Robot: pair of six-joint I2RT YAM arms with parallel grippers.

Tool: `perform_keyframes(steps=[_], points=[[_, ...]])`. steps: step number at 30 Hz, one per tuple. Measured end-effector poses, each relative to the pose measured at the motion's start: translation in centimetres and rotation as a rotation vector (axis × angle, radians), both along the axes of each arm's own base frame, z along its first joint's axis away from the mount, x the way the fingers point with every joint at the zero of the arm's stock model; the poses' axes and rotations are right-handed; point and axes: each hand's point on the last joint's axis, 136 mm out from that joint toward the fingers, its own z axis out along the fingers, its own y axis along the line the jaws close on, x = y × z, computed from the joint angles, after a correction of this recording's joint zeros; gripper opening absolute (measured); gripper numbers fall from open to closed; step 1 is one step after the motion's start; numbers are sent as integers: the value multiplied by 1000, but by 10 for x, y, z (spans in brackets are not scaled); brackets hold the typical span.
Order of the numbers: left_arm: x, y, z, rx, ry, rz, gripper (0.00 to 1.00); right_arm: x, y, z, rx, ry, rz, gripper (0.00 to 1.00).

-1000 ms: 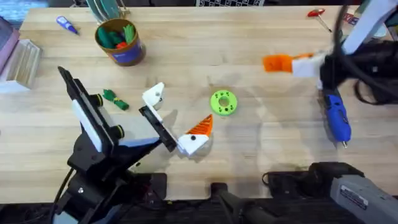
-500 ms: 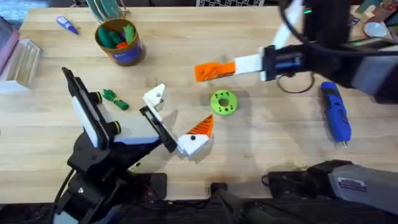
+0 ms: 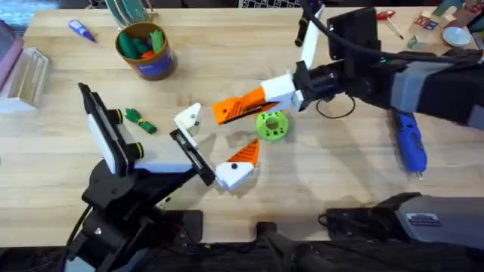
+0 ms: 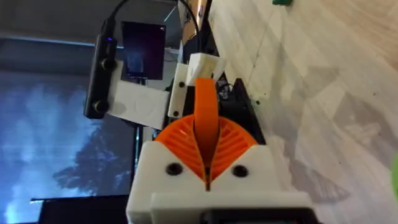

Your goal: Pick up the gripper from the table and insert it into the empty holder that is missing its gripper. Then pick up a screw, insert it into the mounting hole, and use the screwdriver to tighten it. Finally, clean up the table by picking up the vegetable and placing it into the bucket.

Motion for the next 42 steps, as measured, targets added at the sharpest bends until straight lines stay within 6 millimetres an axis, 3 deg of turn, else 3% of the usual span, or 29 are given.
perform_keyframes(steps=[14, 19, 33, 42], points=[[0, 0, 0, -2, 2, 0, 986, -1, 24, -7, 30, 89, 64, 10], [0, 0, 0, -4, 7, 1, 986, 0, 28, -17, 16, 192, 75, 9], [0, 0, 0, -2, 1, 1, 986, 8, 39, -10, -1, 262, 75, 9], [4, 3, 0, -3, 6, 31, 986, 11, 60, -15, 5, 278, 145, 9]])
